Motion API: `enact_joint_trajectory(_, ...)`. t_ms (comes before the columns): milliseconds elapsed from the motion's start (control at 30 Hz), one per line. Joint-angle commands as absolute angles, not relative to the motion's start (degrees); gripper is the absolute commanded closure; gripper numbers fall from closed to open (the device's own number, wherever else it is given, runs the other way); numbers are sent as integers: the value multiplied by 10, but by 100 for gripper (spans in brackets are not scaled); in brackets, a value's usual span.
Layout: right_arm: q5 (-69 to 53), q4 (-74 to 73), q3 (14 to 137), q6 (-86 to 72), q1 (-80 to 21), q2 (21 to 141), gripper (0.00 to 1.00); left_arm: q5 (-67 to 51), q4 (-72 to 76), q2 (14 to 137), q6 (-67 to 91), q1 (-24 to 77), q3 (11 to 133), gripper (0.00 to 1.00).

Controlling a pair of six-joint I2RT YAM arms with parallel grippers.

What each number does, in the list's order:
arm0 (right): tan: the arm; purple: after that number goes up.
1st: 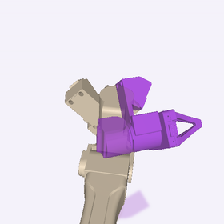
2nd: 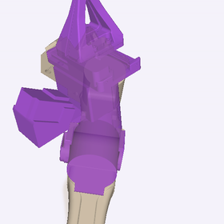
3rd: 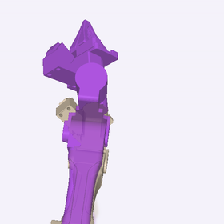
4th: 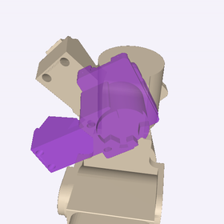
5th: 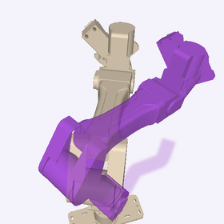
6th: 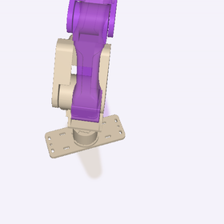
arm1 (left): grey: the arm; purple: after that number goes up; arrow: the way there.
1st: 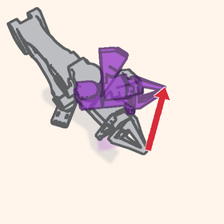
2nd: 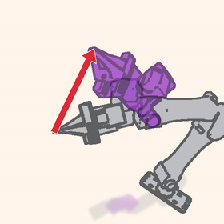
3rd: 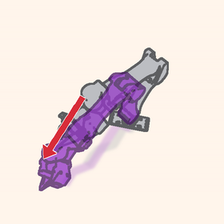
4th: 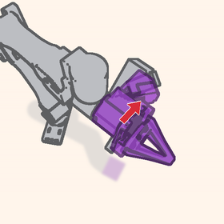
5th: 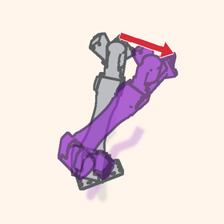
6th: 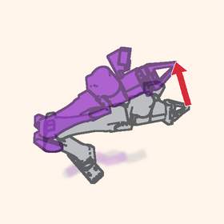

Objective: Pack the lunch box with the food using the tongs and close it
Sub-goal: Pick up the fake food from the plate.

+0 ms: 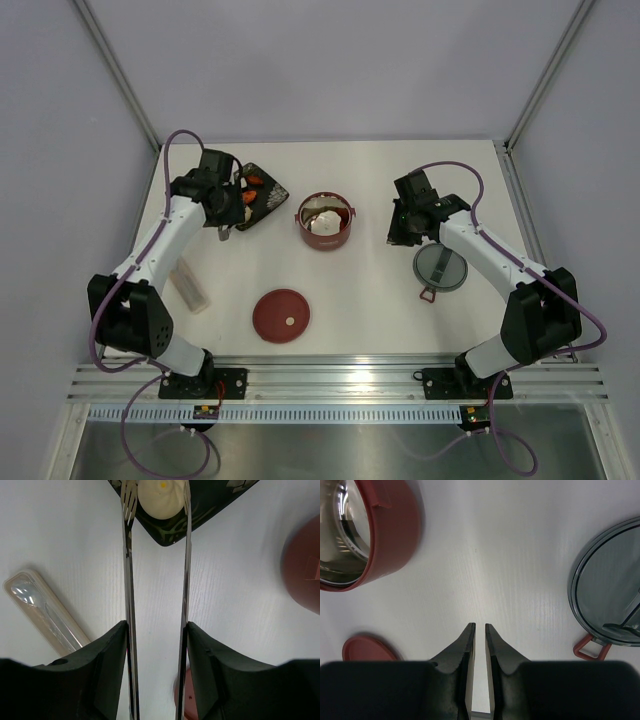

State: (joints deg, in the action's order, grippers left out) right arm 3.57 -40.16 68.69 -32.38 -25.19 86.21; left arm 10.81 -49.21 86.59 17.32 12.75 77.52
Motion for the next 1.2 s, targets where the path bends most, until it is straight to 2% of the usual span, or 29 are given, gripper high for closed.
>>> enact_joint_trajectory(0,40,-400,708,-321,-258,862,80,120,-461,871,166,131,775,48)
enact_joint_trajectory(400,39,-404,715,-318,-257,863,80,116,-455,889,168,131,768,46)
enact_joint_trajectory(500,39,-404,715,-320,-257,862,80,117,-455,890,168,131,768,52)
enact_joint_trajectory(700,40,-403,707,-321,-258,857,79,121,-462,889,166,131,775,84)
enact_joint_trajectory(733,40,-403,706,-321,-257,856,80,122,-463,889,166,131,776,84)
enact_joint_trajectory(867,42,-403,702,-323,-257,853,80,124,-478,882,165,134,788,100)
enact_joint_trajectory(1167,46,-398,697,-329,-258,851,79,127,-555,841,142,199,899,100)
